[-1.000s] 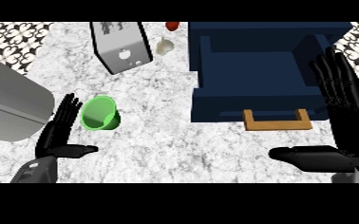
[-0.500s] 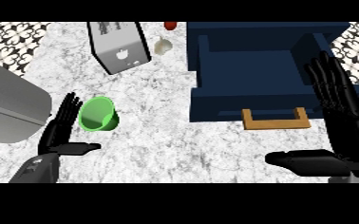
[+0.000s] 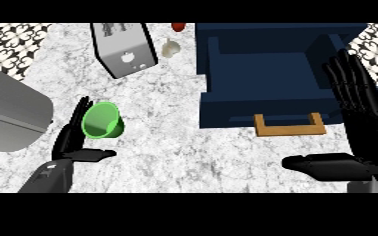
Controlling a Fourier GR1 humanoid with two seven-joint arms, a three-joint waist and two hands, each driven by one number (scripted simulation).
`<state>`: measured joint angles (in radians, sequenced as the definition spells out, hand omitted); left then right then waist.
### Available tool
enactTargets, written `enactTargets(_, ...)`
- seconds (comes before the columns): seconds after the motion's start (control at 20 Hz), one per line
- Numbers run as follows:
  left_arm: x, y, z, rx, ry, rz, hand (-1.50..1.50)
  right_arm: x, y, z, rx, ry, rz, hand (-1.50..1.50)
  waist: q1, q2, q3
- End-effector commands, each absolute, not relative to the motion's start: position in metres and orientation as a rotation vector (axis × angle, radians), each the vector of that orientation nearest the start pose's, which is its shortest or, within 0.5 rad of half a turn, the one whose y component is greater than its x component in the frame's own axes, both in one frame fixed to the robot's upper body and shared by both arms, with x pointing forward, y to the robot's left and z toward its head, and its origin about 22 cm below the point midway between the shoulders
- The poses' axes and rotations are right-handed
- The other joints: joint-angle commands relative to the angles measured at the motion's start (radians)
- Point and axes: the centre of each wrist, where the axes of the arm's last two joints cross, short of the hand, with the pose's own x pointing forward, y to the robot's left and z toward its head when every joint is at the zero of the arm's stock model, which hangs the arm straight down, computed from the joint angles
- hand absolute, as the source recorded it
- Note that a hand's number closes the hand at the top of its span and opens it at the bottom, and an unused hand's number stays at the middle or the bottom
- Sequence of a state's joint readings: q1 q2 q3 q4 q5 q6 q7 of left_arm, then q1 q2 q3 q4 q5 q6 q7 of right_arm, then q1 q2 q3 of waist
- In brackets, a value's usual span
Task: Pick up the cup, place it into the drawer and close the drawer
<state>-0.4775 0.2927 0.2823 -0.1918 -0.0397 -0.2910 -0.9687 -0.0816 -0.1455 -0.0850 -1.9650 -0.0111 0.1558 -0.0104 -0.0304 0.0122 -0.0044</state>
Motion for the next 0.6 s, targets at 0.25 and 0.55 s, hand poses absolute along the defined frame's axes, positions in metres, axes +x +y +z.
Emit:
enactTargets(0.25,0.267,0.325,-0.140,-0.242,-1.753,0.063,-1.50,0.242,-0.243,0.120,-0.021,-2.019,0.261,-1.50,0.003,0.002,-0.001)
enactTargets(0.55,0.281,0.327,-0.128,-0.367,-1.759,0.075,-1.50,0.245,-0.251,0.111,-0.030,-2.006,0.263,-1.50,0.008,-0.001,0.000)
